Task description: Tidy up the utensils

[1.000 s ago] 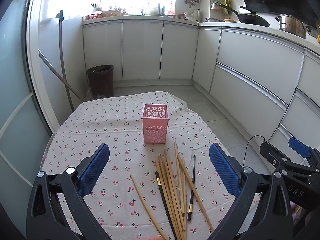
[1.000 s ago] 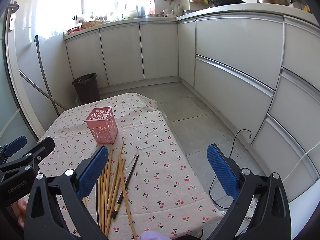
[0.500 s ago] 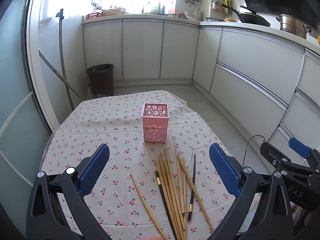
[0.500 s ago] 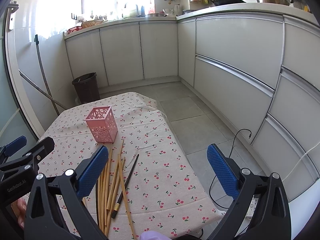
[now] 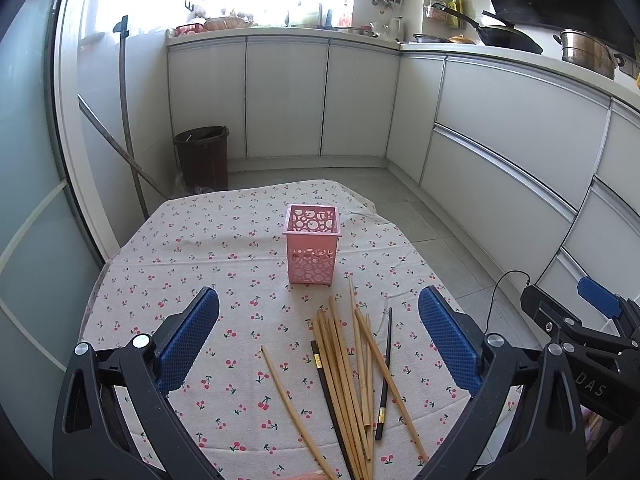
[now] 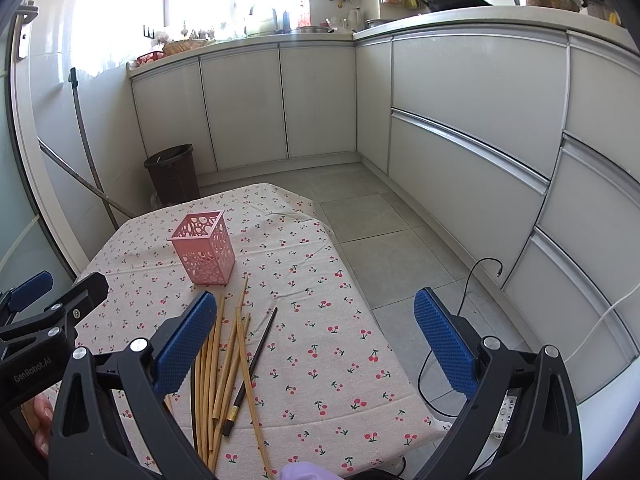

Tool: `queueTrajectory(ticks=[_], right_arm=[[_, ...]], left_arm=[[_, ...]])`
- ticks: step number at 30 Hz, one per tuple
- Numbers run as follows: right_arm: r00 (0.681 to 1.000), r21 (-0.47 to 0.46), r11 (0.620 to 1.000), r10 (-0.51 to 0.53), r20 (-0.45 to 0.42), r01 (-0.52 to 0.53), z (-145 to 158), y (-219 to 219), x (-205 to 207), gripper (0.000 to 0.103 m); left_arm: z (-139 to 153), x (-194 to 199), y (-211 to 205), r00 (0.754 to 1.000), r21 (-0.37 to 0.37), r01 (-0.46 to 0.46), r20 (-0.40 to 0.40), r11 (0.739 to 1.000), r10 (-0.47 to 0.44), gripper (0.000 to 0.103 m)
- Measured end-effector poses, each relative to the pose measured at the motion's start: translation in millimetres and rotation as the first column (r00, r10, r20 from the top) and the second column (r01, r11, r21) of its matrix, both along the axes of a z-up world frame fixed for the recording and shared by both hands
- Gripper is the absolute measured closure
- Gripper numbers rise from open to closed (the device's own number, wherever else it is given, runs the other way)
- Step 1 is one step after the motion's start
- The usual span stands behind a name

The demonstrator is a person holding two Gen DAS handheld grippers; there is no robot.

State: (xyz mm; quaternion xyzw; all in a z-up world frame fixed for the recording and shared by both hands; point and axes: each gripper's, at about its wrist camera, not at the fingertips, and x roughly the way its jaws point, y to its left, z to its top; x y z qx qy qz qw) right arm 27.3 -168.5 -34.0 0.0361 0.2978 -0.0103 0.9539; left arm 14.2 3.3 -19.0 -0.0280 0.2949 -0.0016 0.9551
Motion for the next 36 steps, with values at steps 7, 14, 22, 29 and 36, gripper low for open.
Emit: queueTrajectory(ticks=[7, 14, 22, 29, 36], right_arm=[[1.000, -0.001, 1.000, 0.002, -0.003, -0.002, -0.8, 0.2, 0.1, 0.007], [1.000, 0.001, 1.000, 0.000, -0.006, 0.000, -2.1, 0.2, -0.1, 0.007], [0.993, 0.098, 0.995, 0.008, -0.114, 0.003, -10.3, -8.9, 13.9, 0.007], [0.952, 0.209, 0.978, 0.039, -0.302, 0.026, -13.7, -20.3, 53.6, 0.007], [0.880, 0.292, 0.956, 0.135, -0.456, 0.005, -24.7, -15.9, 107.8, 0.007]], left_arm=[[-0.7, 1.9, -0.1, 1.000, 0.000, -0.002, -0.008, 1.000, 0.002, 0.007], [-3.8, 6.0, 2.2, 0.999, -0.001, -0.019, -0.034, 1.000, 0.019, 0.007], [-36.6, 50.5, 33.4, 0.940, -0.035, -0.161, -0.309, 0.986, 0.142, 0.007], [-96.3, 103.1, 76.9, 0.776, -0.142, -0.283, -0.616, 0.948, 0.139, 0.007], [-157.0, 122.4, 72.3, 0.638, -0.101, -0.306, -0.760, 0.947, 0.126, 0.009]])
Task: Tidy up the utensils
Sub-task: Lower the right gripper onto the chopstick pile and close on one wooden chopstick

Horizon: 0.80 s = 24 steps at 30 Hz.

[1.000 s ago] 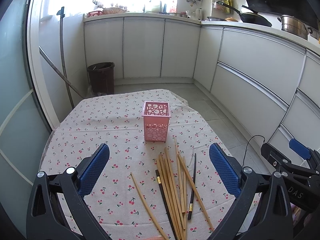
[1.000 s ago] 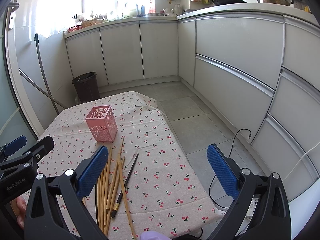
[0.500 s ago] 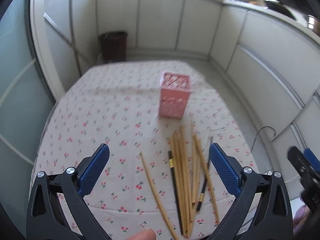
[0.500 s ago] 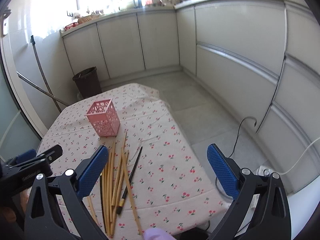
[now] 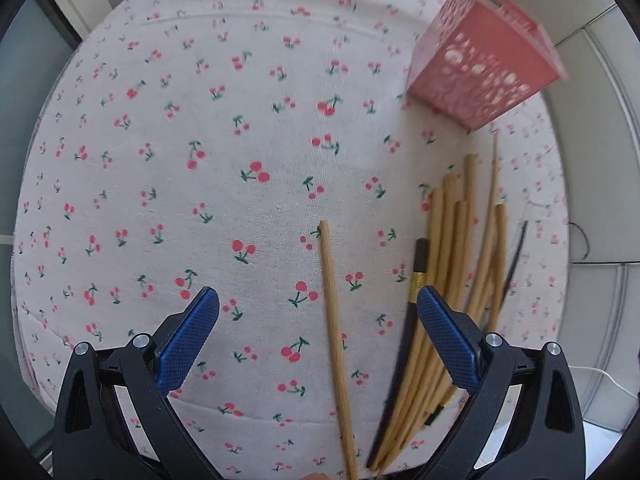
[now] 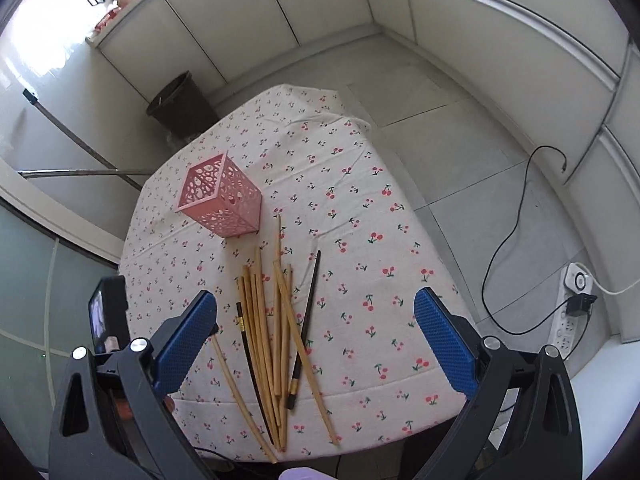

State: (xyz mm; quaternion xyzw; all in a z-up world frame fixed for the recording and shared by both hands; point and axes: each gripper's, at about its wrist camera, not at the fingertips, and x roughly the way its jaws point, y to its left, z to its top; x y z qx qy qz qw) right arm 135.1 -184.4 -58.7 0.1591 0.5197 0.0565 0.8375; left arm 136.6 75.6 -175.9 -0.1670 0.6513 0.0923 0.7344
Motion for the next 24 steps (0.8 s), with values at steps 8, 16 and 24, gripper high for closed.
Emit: queueTrajectory(ticks=[8, 16, 24], right_arm=[[0.987, 0.021, 0.999, -0.039, -0.156, 0.042, -57.7, -5.9, 28.5, 0.007], [0.959, -0.012, 1.000, 0.025, -0.282, -0.029, -96.5, 12.8, 46.1, 0.007], [0.963, -0.005, 0.987, 0.155, -0.220, -0.160, -98.2, 66.4, 55.0, 0.044]], left_arm=[[-22.6, 6.6, -11.1, 1.000, 0.133, -0.016, 0.006, 0.991, 0.015, 0.026], [3.0, -10.7, -36.9, 0.997, 0.137, 0.003, 0.071, 0.991, -0.013, 0.088], [21.4, -27.5, -23.7, 0.990, -0.050, -0.002, 0.140, 0.999, 0.009, 0.098]])
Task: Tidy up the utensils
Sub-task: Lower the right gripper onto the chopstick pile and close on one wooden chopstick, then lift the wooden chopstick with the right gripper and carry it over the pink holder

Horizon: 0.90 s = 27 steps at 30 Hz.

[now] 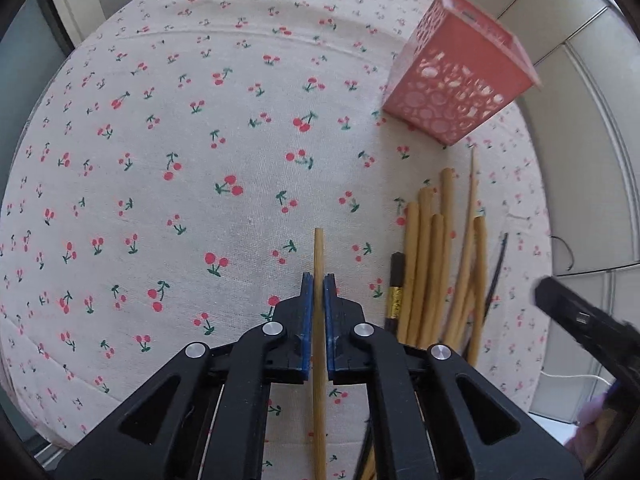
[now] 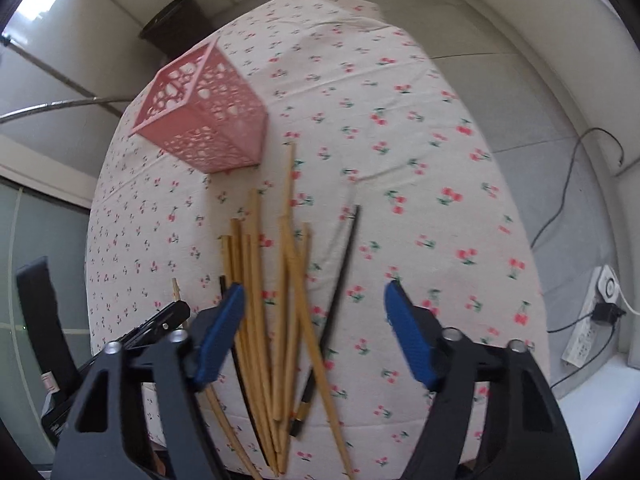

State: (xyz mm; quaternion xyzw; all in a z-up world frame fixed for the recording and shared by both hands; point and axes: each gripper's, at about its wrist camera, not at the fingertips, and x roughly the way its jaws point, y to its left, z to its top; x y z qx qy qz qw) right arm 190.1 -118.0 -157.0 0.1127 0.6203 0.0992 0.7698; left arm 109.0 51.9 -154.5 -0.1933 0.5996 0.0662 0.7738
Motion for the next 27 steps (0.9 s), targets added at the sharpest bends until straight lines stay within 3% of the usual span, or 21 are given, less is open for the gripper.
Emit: queueTrajectory(ticks=[1, 5, 12, 21, 24, 27], right_arm=[[1.000, -0.009, 1.000, 0.004, -0.004, -0.004, -2.5, 3.6, 1.8, 0.052], [0.999, -0.038, 0.999, 0.028, -0.026, -0.029, -16.7, 25.7, 12.8, 0.064], [0.995, -0.134, 0.986, 0.097, -0.012, -0.098, -33.2, 51.2, 15.7, 0.093], [0.996, -0.123, 0.990, 0.070, 0.053, -0.063, -19.3, 40.0, 5.7, 0.095], [0.991, -0.098, 0.994, 0.055, 0.125, -0.043, 4.7, 28.1, -7.2, 0.095], [0.973, -0.057, 0.998, 0.045, 0.228, -0.033, 39.0, 16.4, -25.2, 0.095]], left_arm=[[6.8, -1.5, 1.1, 1.000, -0.012, 0.004, 0.018, 1.000, -0.004, 0.098], [32.6, -5.3, 8.3, 0.997, -0.023, 0.024, 0.075, 0.999, -0.022, 0.098], [35.2, 1.2, 36.2, 0.996, -0.017, 0.032, 0.086, 0.999, -0.030, 0.098], [50.0, 5.5, 32.7, 0.982, -0.019, 0.069, 0.176, 0.997, -0.065, 0.098], [71.6, -4.4, 28.4, 0.957, -0.023, 0.106, 0.272, 0.994, -0.096, 0.098], [99.9, -19.6, 20.1, 0.909, 0.021, 0.149, 0.392, 0.989, -0.145, 0.098]])
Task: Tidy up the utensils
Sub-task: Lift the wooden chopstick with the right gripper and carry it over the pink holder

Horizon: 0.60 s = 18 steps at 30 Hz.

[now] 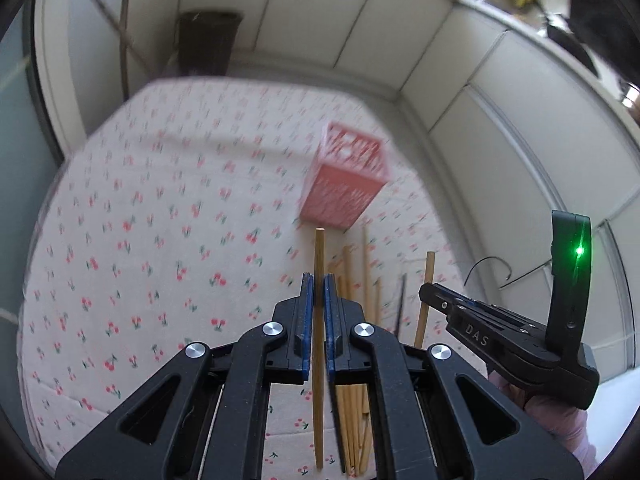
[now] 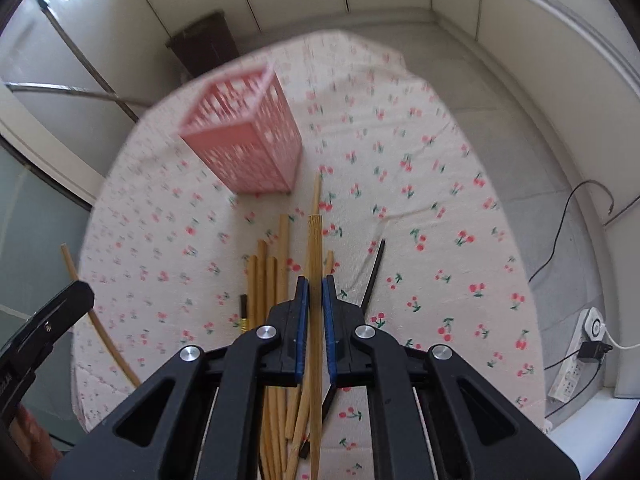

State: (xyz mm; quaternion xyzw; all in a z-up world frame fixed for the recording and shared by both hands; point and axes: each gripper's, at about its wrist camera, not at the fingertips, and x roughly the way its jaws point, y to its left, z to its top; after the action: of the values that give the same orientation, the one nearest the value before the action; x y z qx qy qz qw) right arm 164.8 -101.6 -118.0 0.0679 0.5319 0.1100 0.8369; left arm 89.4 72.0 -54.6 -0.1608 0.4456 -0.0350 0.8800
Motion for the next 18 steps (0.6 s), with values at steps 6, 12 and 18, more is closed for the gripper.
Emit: queueTrajectory(ticks=[6, 12, 18], right_arm=[[0.985, 0.028, 1.000, -0.011, 0.175, 0.006, 60.0, -10.9, -36.3, 0.095], [0.958, 0.106, 0.993, -0.082, 0.274, 0.054, 113.2, -39.5, -53.9, 0.095], [0.915, 0.241, 0.965, -0.187, 0.358, 0.103, 170.1, -61.2, -32.9, 0.095]], left_arm=[[48.8, -33.3, -13.9, 0.986, 0.044, 0.042, 0.158, 0.998, -0.048, 0.098], [97.9, -39.4, -20.6, 0.961, 0.084, 0.004, 0.275, 0.996, -0.027, 0.098], [139.4, -9.1, -17.8, 0.938, 0.095, -0.055, 0.345, 0.994, 0.019, 0.098]])
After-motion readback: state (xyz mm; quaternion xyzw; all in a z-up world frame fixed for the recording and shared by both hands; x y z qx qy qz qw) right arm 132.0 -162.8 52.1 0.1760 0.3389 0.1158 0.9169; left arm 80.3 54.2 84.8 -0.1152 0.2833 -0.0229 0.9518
